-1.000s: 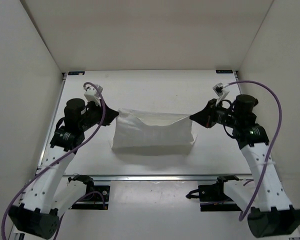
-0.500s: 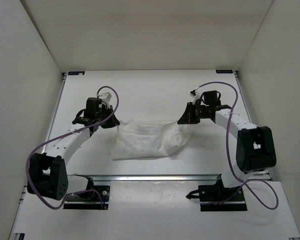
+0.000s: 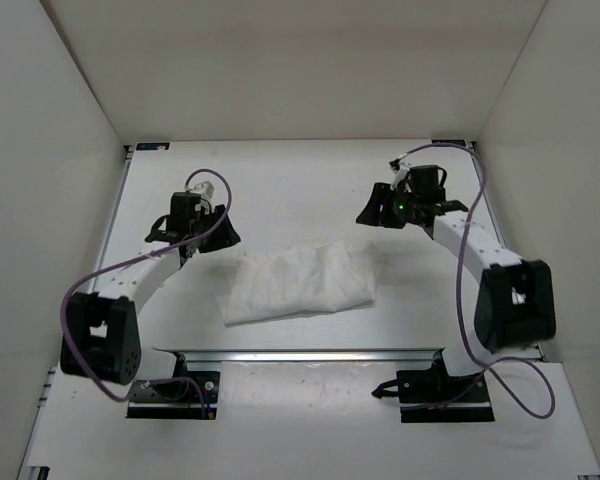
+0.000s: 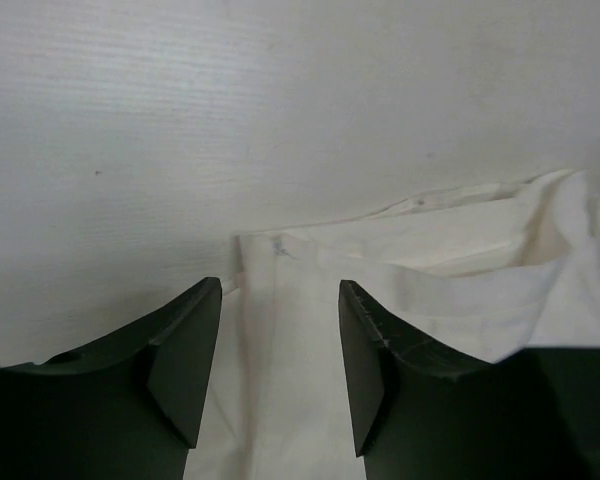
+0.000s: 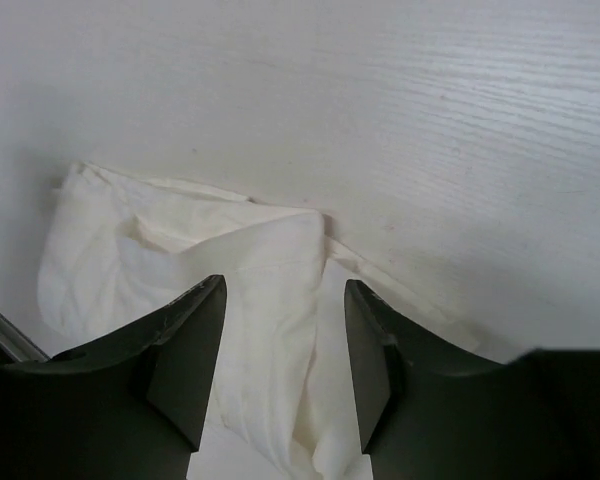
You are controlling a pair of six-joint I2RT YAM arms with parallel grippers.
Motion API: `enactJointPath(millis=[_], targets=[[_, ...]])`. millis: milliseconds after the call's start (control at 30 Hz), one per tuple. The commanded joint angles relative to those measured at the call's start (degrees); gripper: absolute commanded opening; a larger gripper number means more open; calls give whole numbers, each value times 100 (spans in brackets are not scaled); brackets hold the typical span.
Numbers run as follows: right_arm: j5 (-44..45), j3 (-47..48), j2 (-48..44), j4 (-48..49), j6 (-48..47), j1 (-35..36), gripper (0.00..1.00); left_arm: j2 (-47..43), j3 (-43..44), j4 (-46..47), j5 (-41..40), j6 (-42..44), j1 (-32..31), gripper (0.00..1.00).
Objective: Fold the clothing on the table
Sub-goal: Fold the skirt
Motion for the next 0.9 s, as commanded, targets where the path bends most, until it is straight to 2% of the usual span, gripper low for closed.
enactJointPath(millis=[0, 100, 200, 300, 433, 567, 767, 833, 867], targets=[[53, -810, -1096, 207, 310, -252, 48, -845, 1, -66, 90, -182, -63, 61], [-184, -1733, -1854, 243, 565, -419, 50, -1722, -674, -5, 205, -454, -318, 61], [-263, -2385, -2495, 199, 662, -420, 56, -2242, -1272, -84, 424, -814, -581, 59], [-535, -3096, -2936, 461, 943, -368, 63, -2620, -1835, 3, 310, -1060, -793, 60], [-930, -3889, -2938, 1207, 1294, -324, 70, -2692, -2425, 696, 538, -1438, -907, 59], [-1108, -4083, -2482, 1938, 1585, -148, 72, -2123, -2593, 1216, 538, -1676, -1127, 57], [-1046, -3978, -1725, 2290, 1716, 134, 71, -1436, -2952, 1489, 459, -1615, -1163, 55], [-1116, -4039, -1583, 2501, 1848, 117, 64, -1461, -3006, 1480, 372, -1624, -1127, 55], [-1125, -4022, -1496, 2493, 1840, 125, 55, -1462, -3023, 1428, 302, -1580, -1101, 54]])
